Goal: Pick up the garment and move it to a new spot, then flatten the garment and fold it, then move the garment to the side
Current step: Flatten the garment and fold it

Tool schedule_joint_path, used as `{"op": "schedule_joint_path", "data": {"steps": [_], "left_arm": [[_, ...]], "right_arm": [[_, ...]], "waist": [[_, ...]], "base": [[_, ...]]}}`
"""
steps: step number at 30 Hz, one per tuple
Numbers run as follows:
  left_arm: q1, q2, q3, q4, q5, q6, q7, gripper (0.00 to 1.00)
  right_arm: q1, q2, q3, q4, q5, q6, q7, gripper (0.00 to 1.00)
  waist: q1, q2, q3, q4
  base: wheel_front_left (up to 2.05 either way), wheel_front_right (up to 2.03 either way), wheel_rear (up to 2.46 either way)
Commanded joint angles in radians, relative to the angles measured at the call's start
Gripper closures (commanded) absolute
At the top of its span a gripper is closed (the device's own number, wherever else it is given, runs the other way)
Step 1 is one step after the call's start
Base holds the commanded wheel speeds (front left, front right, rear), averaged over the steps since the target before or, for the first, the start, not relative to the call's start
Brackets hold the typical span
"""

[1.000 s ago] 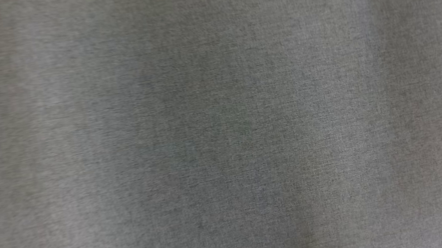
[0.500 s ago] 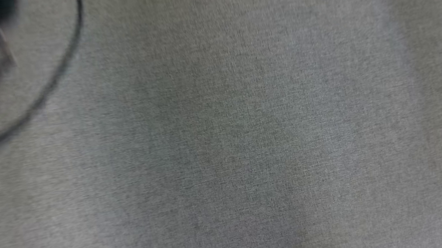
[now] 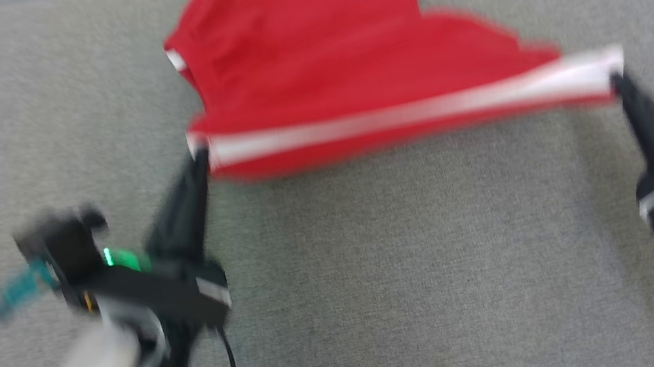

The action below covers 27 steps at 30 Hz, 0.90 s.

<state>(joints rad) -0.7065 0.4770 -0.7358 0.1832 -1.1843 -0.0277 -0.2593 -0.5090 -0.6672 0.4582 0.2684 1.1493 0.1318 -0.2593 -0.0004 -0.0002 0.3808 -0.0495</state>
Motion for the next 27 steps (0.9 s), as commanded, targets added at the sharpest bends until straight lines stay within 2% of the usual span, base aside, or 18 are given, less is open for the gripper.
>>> {"op": "schedule_joint_path", "data": {"steps": [1,2,7,12,16,22,27], "left_arm": [[0.045,0.005,0.014,-0.012,0.012,0.01,-0.007,1.0],[0.135,-0.004,0.03,-0.035,0.044,0.026,-0.008,1.0],[0.326,-0.019,0.072,-0.039,0.143,0.033,-0.009,1.0],[0.483,-0.039,0.119,-0.05,0.255,-0.001,-0.009,1.0],[0.58,-0.057,0.173,-0.044,0.322,-0.01,-0.008,1.0],[0.667,-0.099,0.25,-0.066,0.401,-0.039,-0.008,1.0],[0.647,-0.139,0.287,-0.097,0.458,-0.067,-0.008,1.0]], "right_arm": [[0.04,-0.002,-0.013,-0.007,-0.001,-0.002,-0.005,1.0],[0.129,0.005,-0.027,-0.025,0.001,-0.002,-0.005,1.0],[0.324,0.016,-0.045,-0.042,-0.026,-0.003,-0.001,1.0],[0.488,0.032,-0.054,-0.085,-0.008,-0.003,0.034,1.0],[0.597,0.028,-0.071,-0.134,-0.007,-0.003,0.07,1.0],[0.691,0.047,-0.134,-0.207,-0.005,-0.003,0.095,1.0],[0.658,0.062,-0.174,-0.268,-0.051,-0.003,0.128,1.0]], "waist": [[0.0004,0.0002,-0.058,0.021],[0.0004,0.0002,-0.075,0.026],[0.0004,0.0002,-0.115,0.041],[0.0004,0.0002,-0.152,0.053],[0.0004,0.0002,-0.162,0.059],[0.0004,0.0002,-0.158,0.064],[0.0004,0.0002,-0.164,0.074]], "base": [[0.0,0.0,0.0],[0.0,0.0,0.0],[0.0,0.0,0.0],[0.0,0.0,0.0],[0.0,0.0,0.0],[0.0,0.0,0.0],[0.0,0.0,0.0]]}}
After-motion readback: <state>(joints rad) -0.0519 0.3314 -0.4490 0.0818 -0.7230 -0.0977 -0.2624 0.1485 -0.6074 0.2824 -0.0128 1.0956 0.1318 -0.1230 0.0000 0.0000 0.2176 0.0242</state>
